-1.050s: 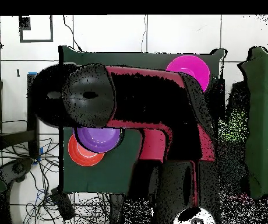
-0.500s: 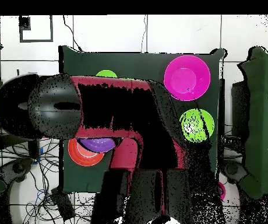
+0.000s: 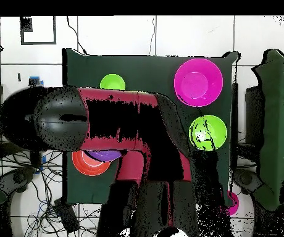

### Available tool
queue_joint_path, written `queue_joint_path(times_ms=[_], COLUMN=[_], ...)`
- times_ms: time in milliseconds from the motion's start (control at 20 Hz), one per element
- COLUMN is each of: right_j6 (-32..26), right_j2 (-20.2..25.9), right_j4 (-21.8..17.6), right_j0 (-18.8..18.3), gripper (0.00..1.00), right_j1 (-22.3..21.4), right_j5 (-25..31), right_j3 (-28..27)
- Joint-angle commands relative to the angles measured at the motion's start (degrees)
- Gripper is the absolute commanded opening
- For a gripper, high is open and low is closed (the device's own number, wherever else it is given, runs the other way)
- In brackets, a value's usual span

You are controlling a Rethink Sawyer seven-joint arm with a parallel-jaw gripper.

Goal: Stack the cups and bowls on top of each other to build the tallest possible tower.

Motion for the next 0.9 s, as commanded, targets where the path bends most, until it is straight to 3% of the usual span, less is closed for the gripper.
queue_joint_path(times_ms=[50,900], right_j6=[7.9,7.0], right_j2=[0.1,-0.5], right_j4=[-0.4,-1.6], right_j0=[0.4,0.2], gripper=[0.00,0.00], right_j1=[4.3,6.1], right_j5=[-3.2,-7.5], right_j3=[8.6,10.0])
